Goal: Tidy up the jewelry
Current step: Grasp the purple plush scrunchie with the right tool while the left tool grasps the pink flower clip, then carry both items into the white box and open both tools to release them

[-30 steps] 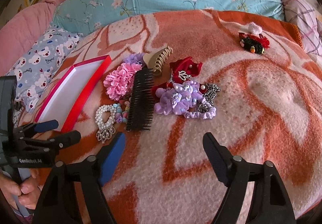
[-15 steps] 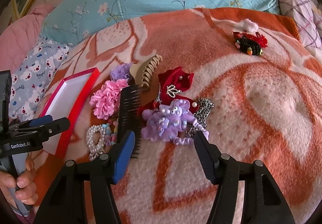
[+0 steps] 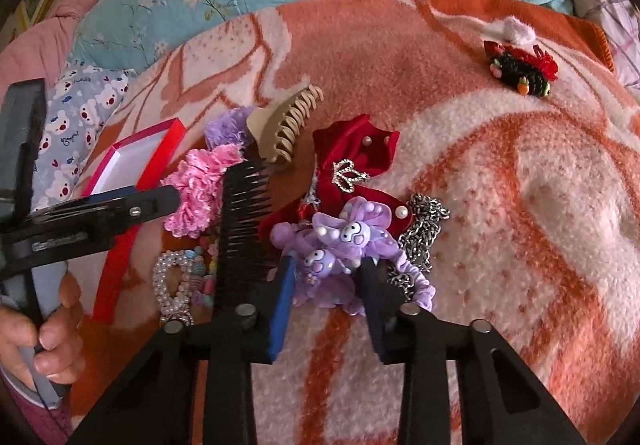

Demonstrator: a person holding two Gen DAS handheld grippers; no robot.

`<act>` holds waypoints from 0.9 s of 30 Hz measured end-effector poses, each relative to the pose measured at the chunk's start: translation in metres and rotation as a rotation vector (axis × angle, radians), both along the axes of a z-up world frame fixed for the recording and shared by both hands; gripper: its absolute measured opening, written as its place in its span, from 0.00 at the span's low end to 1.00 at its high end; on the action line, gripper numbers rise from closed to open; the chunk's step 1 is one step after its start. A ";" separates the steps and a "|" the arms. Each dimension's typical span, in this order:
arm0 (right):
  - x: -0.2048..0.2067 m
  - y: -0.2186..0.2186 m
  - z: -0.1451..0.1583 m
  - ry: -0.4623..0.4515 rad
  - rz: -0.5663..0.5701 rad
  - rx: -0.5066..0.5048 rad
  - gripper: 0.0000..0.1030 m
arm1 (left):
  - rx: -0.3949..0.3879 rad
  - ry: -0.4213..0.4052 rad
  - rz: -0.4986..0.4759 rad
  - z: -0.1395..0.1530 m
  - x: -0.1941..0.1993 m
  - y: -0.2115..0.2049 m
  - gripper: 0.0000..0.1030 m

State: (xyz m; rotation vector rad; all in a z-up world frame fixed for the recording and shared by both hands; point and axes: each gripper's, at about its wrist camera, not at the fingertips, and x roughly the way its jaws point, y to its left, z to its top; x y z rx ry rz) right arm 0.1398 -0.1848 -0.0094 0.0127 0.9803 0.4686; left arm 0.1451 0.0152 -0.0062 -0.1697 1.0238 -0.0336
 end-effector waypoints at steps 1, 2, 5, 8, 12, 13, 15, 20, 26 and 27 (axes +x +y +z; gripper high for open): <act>0.001 -0.001 0.000 0.001 0.001 0.001 0.29 | -0.010 0.012 -0.007 -0.004 0.002 -0.001 0.56; 0.001 -0.002 0.000 0.000 0.004 0.003 0.27 | -0.027 0.029 -0.016 -0.009 0.004 -0.001 0.34; 0.000 -0.005 0.002 -0.007 0.008 0.018 0.24 | -0.068 0.038 -0.026 -0.012 0.002 0.002 0.17; -0.003 -0.005 0.008 -0.019 0.020 0.033 0.23 | -0.084 0.004 -0.029 -0.003 -0.008 0.006 0.13; -0.008 -0.007 0.018 -0.044 0.026 0.060 0.22 | -0.090 -0.043 -0.016 0.015 -0.022 0.015 0.12; -0.009 -0.007 0.020 -0.049 0.026 0.067 0.22 | -0.094 -0.056 -0.011 0.021 -0.028 0.018 0.12; -0.011 -0.006 0.026 -0.059 0.028 0.077 0.22 | -0.105 -0.078 0.000 0.030 -0.039 0.024 0.12; -0.018 0.002 0.037 -0.075 0.047 0.099 0.22 | -0.119 -0.113 0.033 0.046 -0.063 0.041 0.12; -0.031 0.023 0.052 -0.093 0.106 0.110 0.22 | -0.129 -0.144 0.105 0.058 -0.095 0.070 0.12; -0.033 0.028 0.054 -0.095 0.120 0.112 0.22 | -0.128 -0.148 0.117 0.059 -0.099 0.075 0.12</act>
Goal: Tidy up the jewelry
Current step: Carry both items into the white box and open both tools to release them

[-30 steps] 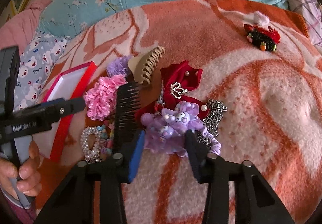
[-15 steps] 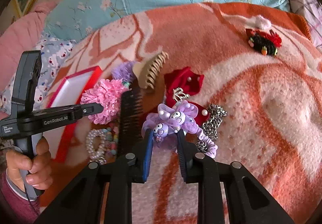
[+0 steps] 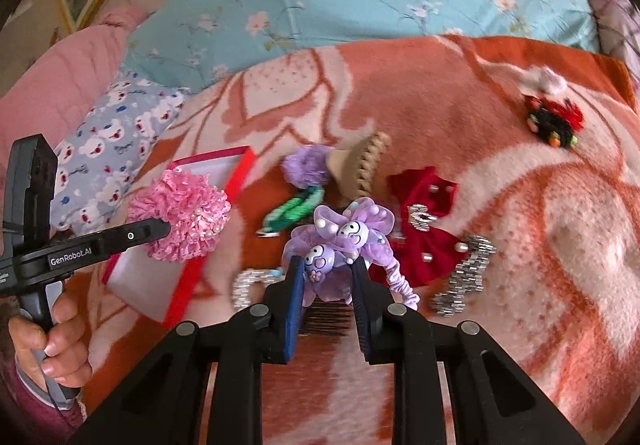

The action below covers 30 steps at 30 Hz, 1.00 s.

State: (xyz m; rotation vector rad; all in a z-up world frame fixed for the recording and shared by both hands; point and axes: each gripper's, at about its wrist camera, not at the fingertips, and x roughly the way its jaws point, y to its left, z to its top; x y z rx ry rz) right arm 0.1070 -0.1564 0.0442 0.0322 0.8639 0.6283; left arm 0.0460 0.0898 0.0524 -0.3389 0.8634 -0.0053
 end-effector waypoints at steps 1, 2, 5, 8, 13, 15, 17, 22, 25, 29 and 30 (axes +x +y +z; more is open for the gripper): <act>-0.002 0.004 0.001 -0.001 0.011 0.002 0.22 | 0.001 -0.004 0.017 0.002 -0.006 0.008 0.12; -0.005 0.009 0.003 -0.002 0.027 0.006 0.22 | 0.002 -0.006 0.028 0.002 -0.011 0.012 0.12; -0.013 0.030 0.008 -0.002 0.082 0.017 0.22 | 0.001 -0.012 0.070 0.004 -0.026 0.031 0.12; -0.020 0.053 0.010 0.006 0.140 0.033 0.22 | 0.000 -0.010 0.112 0.001 -0.039 0.050 0.12; -0.033 0.092 0.009 0.017 0.235 0.042 0.22 | -0.010 0.007 0.172 -0.008 -0.056 0.075 0.12; -0.037 0.109 0.007 0.033 0.280 0.053 0.22 | -0.019 0.013 0.191 -0.011 -0.061 0.085 0.12; -0.041 0.121 0.005 0.046 0.312 0.059 0.22 | -0.035 0.019 0.205 -0.015 -0.065 0.096 0.12; -0.048 0.156 -0.004 0.076 0.380 0.058 0.22 | -0.097 0.045 0.244 -0.030 -0.070 0.121 0.12; -0.050 0.175 -0.013 0.105 0.409 0.050 0.22 | -0.133 0.070 0.253 -0.040 -0.068 0.132 0.12; -0.051 0.194 -0.025 0.129 0.432 0.022 0.22 | -0.144 0.118 0.277 -0.058 -0.068 0.144 0.12; -0.051 0.198 -0.030 0.136 0.436 0.011 0.22 | -0.155 0.124 0.280 -0.062 -0.069 0.146 0.12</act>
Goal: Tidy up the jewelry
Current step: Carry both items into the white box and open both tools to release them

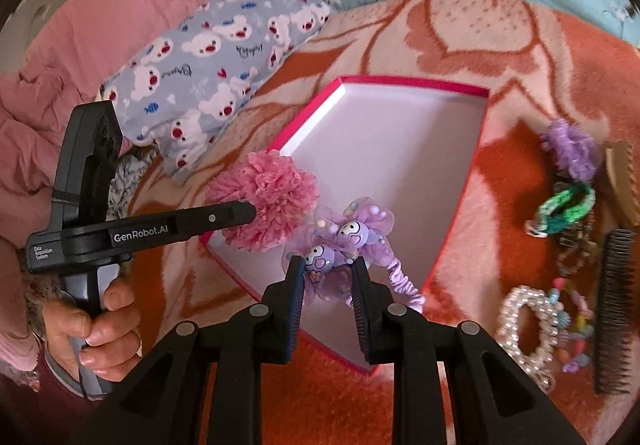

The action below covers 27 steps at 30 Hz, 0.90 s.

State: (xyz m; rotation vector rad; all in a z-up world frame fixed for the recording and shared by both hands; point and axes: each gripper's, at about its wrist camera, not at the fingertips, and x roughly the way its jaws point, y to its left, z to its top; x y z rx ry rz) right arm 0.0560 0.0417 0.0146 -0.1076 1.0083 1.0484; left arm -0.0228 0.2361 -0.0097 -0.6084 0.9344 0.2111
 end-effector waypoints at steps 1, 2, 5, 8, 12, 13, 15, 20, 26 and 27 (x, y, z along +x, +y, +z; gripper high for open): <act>0.001 0.003 -0.003 0.004 0.002 -0.008 0.22 | -0.009 0.010 0.008 -0.005 -0.001 0.004 0.12; 0.002 0.005 -0.007 0.011 0.005 -0.017 0.22 | -0.012 0.017 0.014 -0.009 -0.002 0.007 0.12; 0.005 0.011 -0.017 0.027 0.010 -0.041 0.22 | -0.010 0.034 0.034 -0.016 -0.006 0.014 0.14; 0.008 0.016 -0.025 0.039 0.013 -0.058 0.22 | 0.009 0.037 0.043 -0.017 -0.009 0.017 0.17; 0.009 0.021 -0.034 0.058 0.024 -0.076 0.23 | 0.041 0.047 0.041 -0.016 -0.007 0.017 0.25; 0.009 0.022 -0.035 0.060 0.025 -0.076 0.24 | 0.042 0.047 0.038 -0.016 -0.007 0.017 0.26; 0.009 0.023 -0.035 0.060 0.030 -0.077 0.27 | 0.044 0.046 0.033 -0.014 -0.008 0.015 0.30; 0.011 0.022 -0.034 0.066 0.030 -0.078 0.28 | 0.077 0.049 0.028 -0.010 -0.009 0.010 0.33; 0.008 0.018 -0.033 0.068 0.028 -0.078 0.36 | 0.116 0.045 0.032 0.000 -0.011 0.005 0.50; 0.008 0.017 -0.033 0.069 0.028 -0.073 0.39 | 0.119 0.043 0.031 0.001 -0.012 0.004 0.50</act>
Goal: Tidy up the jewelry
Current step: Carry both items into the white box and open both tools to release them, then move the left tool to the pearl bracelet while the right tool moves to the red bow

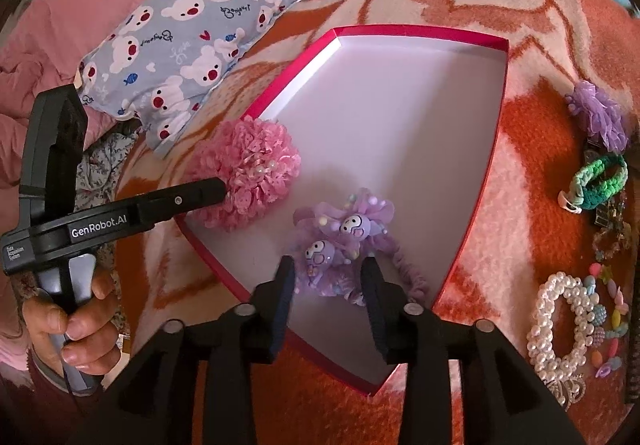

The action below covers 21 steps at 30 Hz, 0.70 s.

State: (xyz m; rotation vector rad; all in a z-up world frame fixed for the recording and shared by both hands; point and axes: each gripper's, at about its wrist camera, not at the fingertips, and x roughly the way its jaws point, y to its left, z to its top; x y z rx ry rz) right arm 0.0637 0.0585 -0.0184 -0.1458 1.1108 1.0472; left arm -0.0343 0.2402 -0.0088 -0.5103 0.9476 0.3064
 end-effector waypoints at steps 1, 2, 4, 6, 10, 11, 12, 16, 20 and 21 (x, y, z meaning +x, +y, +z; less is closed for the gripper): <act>-0.001 -0.002 0.001 -0.002 -0.002 0.002 0.39 | 0.006 0.001 0.002 0.001 -0.001 0.000 0.50; -0.001 -0.004 0.002 -0.004 -0.003 0.006 0.39 | 0.008 0.000 0.002 0.002 -0.002 0.000 0.50; -0.002 -0.008 0.004 -0.004 -0.008 0.015 0.39 | 0.011 -0.001 0.005 0.004 -0.003 0.000 0.50; -0.002 -0.013 0.007 -0.005 -0.015 0.025 0.39 | 0.013 -0.003 0.009 0.006 -0.005 0.001 0.50; -0.001 -0.030 0.014 -0.008 -0.042 0.043 0.39 | 0.024 -0.011 0.017 0.012 -0.006 -0.001 0.50; 0.000 -0.035 0.015 -0.009 -0.052 0.047 0.39 | 0.026 -0.014 0.016 0.014 -0.006 -0.002 0.50; 0.001 -0.040 0.016 -0.011 -0.062 0.050 0.39 | 0.028 -0.017 0.014 0.015 -0.006 -0.003 0.50; 0.009 -0.066 0.020 -0.015 -0.117 0.058 0.39 | 0.032 -0.030 -0.004 0.022 -0.002 -0.014 0.50; 0.018 -0.092 0.023 -0.018 -0.178 0.066 0.39 | 0.033 -0.039 -0.036 0.029 0.003 -0.027 0.50; 0.020 -0.099 0.024 -0.020 -0.192 0.068 0.39 | 0.031 -0.042 -0.043 0.030 0.004 -0.030 0.50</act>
